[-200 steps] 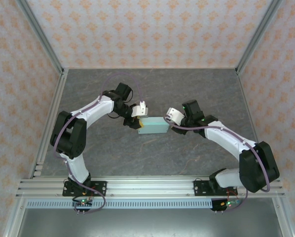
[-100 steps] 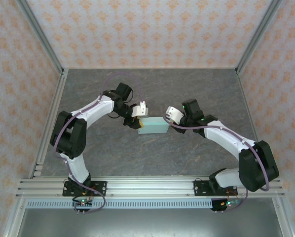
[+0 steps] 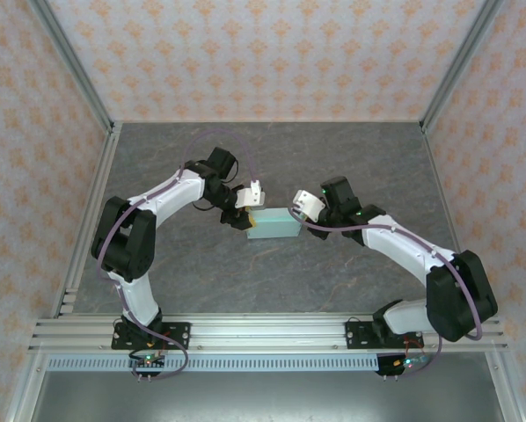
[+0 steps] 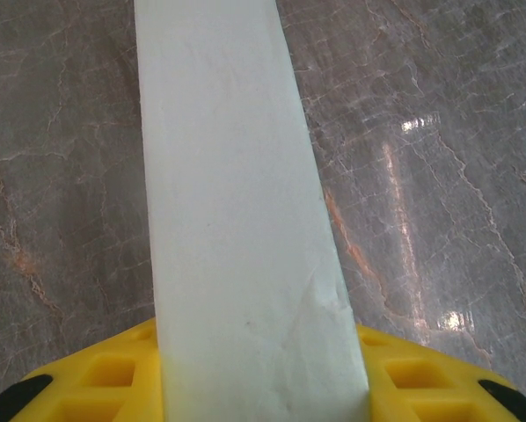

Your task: Fold the paper box

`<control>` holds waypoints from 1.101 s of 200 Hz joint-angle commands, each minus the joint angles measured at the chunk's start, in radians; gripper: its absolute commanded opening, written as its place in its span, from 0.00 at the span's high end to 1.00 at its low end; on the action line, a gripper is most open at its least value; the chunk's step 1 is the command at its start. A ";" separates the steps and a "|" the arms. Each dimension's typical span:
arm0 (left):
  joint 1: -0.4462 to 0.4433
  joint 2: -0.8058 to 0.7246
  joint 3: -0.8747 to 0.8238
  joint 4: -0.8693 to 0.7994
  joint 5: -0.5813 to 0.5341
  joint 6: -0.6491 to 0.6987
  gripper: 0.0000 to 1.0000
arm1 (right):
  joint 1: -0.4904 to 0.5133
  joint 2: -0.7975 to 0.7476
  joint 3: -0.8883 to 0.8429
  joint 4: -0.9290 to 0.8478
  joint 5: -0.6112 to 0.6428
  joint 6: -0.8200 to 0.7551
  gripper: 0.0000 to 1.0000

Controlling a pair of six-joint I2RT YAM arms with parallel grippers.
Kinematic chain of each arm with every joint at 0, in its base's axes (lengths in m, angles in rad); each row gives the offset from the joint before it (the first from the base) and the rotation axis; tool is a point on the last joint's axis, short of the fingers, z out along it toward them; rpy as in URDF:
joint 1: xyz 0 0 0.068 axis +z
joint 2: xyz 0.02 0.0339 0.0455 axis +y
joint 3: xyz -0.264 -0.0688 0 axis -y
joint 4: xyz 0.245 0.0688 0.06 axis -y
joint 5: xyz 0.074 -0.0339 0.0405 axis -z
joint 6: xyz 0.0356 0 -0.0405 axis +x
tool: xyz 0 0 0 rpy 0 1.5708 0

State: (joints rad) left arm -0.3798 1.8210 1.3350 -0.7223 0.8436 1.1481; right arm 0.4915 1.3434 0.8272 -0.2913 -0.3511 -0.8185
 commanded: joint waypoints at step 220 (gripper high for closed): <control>-0.051 0.005 0.000 0.057 -0.161 -0.204 0.67 | 0.062 0.077 0.259 -0.190 0.160 0.598 0.98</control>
State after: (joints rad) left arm -0.4126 1.8305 1.3350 -0.6865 0.7517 0.9874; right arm 0.5323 1.4017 1.0210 -0.4412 -0.2314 -0.4065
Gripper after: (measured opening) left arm 0.418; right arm 0.045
